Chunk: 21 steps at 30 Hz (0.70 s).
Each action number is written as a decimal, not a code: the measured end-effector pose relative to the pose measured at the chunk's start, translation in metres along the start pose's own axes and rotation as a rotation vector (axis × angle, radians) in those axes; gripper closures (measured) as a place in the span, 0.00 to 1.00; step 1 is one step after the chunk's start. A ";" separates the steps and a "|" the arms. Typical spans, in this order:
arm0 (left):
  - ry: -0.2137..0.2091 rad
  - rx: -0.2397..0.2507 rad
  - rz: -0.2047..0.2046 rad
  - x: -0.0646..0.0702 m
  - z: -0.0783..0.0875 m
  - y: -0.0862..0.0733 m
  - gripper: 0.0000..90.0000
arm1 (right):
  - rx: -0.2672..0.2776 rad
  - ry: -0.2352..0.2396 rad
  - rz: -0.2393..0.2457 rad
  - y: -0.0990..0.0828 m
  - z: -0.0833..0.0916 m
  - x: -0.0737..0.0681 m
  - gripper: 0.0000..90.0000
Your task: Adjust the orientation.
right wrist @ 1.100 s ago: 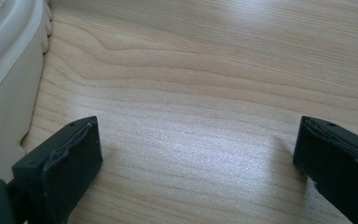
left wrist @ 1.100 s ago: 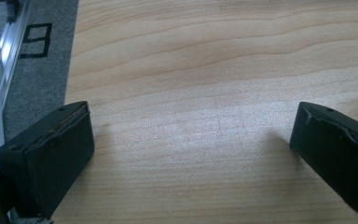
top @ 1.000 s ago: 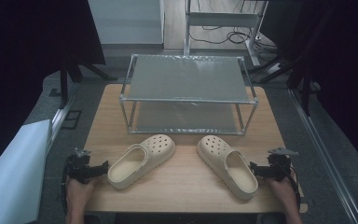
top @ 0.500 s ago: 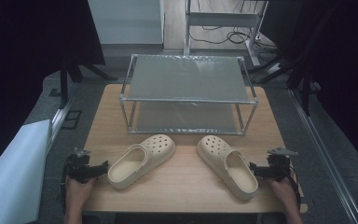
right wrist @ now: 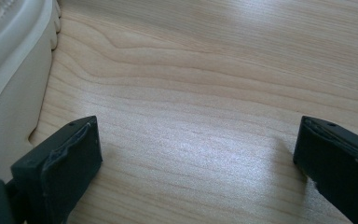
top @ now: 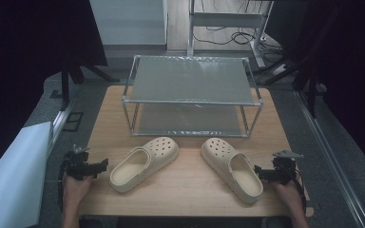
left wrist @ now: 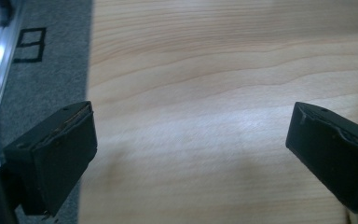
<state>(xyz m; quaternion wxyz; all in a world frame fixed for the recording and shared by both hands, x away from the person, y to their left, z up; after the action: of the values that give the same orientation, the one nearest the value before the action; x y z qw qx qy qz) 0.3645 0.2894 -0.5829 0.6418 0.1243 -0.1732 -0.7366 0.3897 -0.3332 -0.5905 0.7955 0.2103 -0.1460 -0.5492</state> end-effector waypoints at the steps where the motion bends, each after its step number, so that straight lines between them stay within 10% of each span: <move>1: -0.005 -0.009 -0.012 0.003 -0.001 0.000 0.02 | 0.000 0.000 0.000 0.000 0.000 0.000 0.00; 21: -0.097 -0.075 -0.140 0.061 0.009 -0.036 0.06 | 0.000 0.000 0.001 0.000 0.000 0.000 0.00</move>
<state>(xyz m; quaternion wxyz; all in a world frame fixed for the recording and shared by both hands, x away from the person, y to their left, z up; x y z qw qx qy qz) 0.3192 0.2344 -0.5875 0.5839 0.0760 -0.1671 -0.7908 0.3894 -0.3329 -0.5905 0.7957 0.2103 -0.1462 -0.5489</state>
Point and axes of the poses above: each handheld gripper's, and its own axes: z roughly backward along the jaws, y roughly out of its top, x roughly to its right, the point moved 10 cm from there along -z, roughly forward along the jaws, and after that the axes turned 15 degrees about -x, right-handed, at the moved point
